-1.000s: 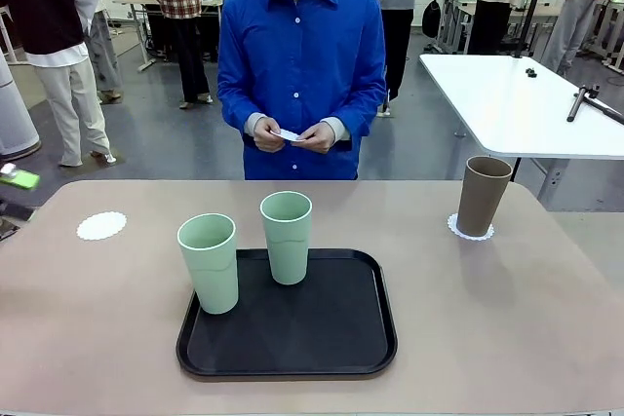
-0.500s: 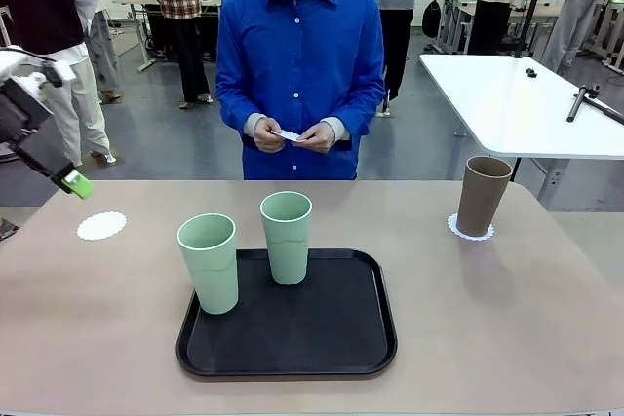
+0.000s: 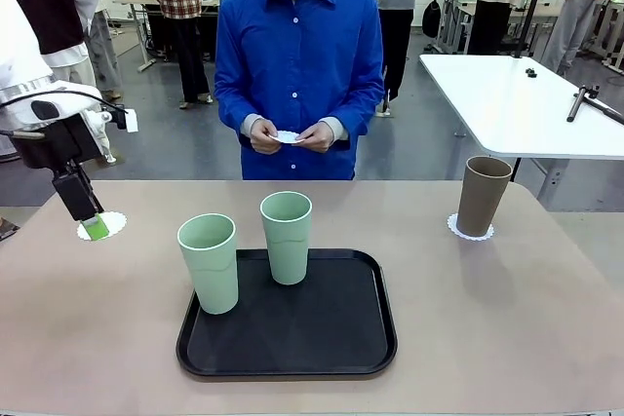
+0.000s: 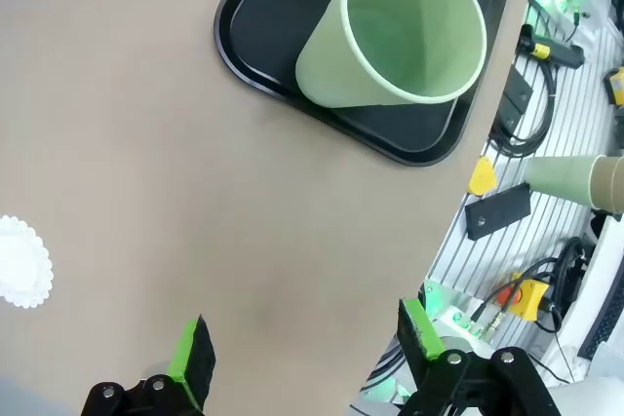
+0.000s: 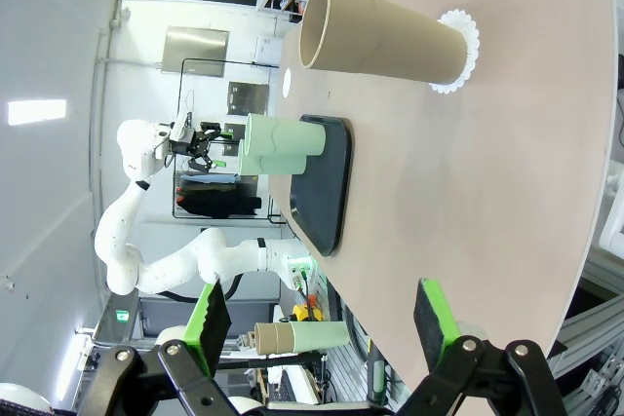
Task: Place coasters on the table and set cups on them.
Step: Take one Reusable plastic cup from the Flat Tray and place it on a coaster set by the human.
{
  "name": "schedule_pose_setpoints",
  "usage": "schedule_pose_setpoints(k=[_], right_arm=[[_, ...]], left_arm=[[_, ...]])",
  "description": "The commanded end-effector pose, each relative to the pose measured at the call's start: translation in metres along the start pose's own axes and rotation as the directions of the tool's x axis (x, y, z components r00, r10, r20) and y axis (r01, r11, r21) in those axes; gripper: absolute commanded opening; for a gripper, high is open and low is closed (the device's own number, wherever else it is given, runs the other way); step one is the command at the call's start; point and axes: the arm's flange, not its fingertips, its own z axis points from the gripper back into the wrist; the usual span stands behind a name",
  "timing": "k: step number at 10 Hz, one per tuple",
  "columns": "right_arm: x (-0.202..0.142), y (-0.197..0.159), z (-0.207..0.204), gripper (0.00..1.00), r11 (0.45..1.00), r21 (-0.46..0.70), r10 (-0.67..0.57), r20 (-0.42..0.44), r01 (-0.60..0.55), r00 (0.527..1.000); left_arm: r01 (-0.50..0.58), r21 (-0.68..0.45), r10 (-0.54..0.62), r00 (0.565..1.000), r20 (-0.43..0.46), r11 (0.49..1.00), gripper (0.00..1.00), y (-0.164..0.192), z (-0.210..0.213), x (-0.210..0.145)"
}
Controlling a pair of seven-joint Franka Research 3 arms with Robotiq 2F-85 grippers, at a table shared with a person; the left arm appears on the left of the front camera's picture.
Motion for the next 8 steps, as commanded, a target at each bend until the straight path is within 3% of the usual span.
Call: schedule_pose_setpoints(k=[1,6,7,8], right_arm=[[0.0,0.0,0.001,1.0,1.0,-0.007,-0.002,0.005,0.002,1.0],[0.0,0.0,0.001,1.0,1.0,-0.007,-0.002,0.005,0.002,1.0],[0.0,0.0,0.001,1.0,1.0,-0.007,-0.002,0.005,0.002,1.0],[0.0,0.0,0.001,1.0,1.0,-0.007,-0.002,0.005,0.002,1.0]], left_arm=[[-0.009,-0.011,0.009,1.0,0.023,1.0,1.0,0.001,0.005,-0.005],[-0.013,-0.005,0.013,1.0,0.014,1.0,1.0,0.004,0.003,-0.005],[0.154,-0.034,-0.14,0.957,0.253,0.988,1.0,0.026,-0.001,-0.012],[0.25,-0.105,-0.181,0.88,0.438,0.962,1.0,0.041,-0.012,-0.02]])
